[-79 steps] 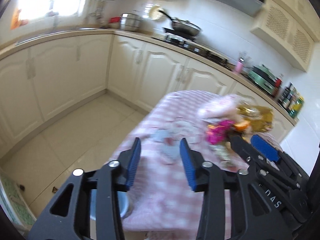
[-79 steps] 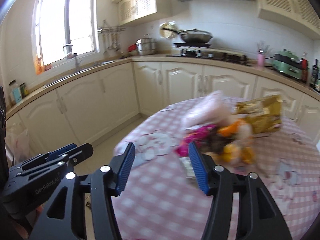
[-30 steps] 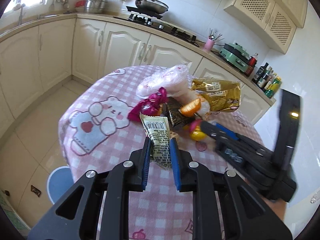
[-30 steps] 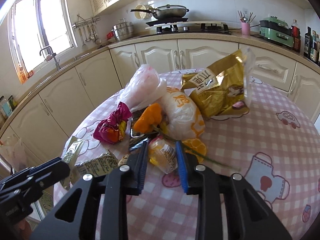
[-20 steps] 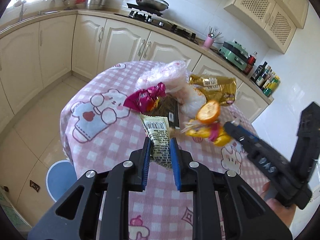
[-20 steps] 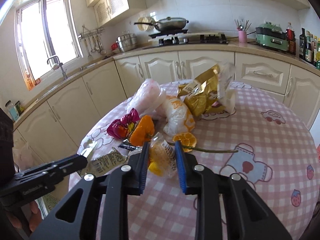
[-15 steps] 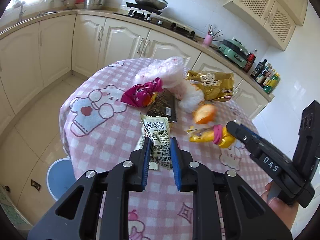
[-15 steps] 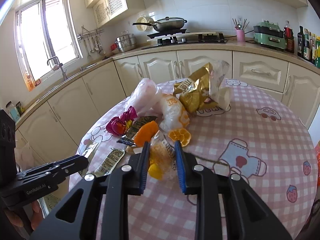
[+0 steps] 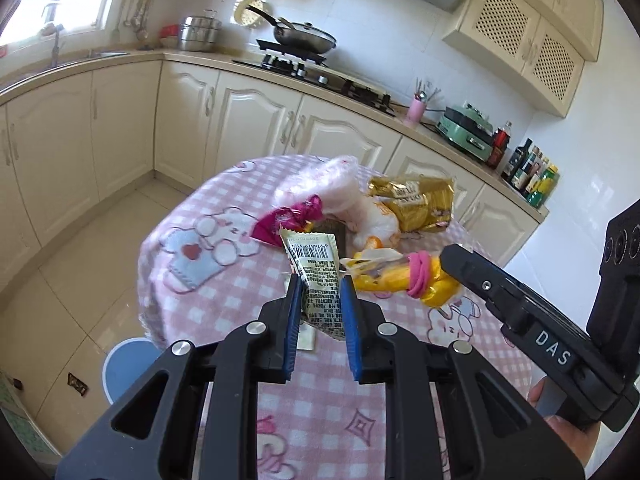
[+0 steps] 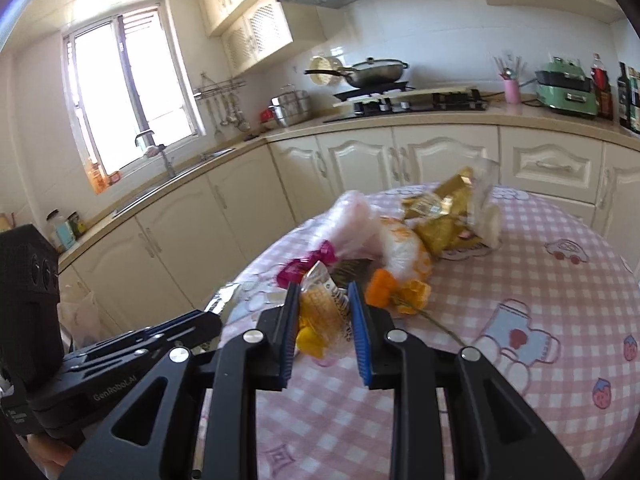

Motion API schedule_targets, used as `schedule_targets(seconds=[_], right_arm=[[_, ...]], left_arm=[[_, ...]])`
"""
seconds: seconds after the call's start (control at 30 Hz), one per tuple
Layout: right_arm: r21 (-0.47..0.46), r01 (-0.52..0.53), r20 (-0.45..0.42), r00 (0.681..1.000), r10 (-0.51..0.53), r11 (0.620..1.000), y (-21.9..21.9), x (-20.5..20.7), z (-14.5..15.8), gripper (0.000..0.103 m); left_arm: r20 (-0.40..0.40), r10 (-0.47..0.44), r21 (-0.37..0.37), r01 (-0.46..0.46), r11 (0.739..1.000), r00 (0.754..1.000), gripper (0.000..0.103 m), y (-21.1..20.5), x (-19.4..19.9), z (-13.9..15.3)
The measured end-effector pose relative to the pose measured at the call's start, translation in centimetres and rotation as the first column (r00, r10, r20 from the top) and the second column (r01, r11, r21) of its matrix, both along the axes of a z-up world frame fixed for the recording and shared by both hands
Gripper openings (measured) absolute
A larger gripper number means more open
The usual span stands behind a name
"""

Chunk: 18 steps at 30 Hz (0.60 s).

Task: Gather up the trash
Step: 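Carry both items over the blue bucket and open both tools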

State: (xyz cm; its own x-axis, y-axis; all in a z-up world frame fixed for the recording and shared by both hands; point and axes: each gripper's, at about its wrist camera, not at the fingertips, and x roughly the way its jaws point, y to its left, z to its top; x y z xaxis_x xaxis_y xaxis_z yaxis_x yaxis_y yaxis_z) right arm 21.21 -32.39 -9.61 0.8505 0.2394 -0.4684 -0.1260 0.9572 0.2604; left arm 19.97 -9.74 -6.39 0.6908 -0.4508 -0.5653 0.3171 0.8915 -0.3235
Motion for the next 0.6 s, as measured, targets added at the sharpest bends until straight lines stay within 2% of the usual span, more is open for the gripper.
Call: schedule_targets(seconds=[0.13,0.23,0.47,0.6], right_arm=[[-0.007,-0.087,0.009,0.996,0.087,0.996,4.0,0.8,0.1,0.024],[-0.014,-0.149,0.0,0.989,0.149,0.989,7.4,1.8,-0.3,0.024],[-0.038,-0.297,-0.045,0.954,0.295,0.954,16.9,4.6,-2.9,0.024],[-0.069,-0.331,-0.07,0.943,0.326,0.941,21.2,6.4,-4.9,0.024]], left_arm=[[-0.006,0.059,-0.005,-0.059,0.998,0.998,0.018,3.5,-0.2,-0.2],[-0.022,0.137,-0.004,-0.137,0.991,0.99,0.018,7.2,-0.2,-0.9],[-0.124,0.306,0.023,-0.306,0.952,0.944,0.018,15.6,0.5,-4.8],[-0.188,0.338,0.029,-0.339,0.94,0.922,0.018,18.0,1.8,-7.6]])
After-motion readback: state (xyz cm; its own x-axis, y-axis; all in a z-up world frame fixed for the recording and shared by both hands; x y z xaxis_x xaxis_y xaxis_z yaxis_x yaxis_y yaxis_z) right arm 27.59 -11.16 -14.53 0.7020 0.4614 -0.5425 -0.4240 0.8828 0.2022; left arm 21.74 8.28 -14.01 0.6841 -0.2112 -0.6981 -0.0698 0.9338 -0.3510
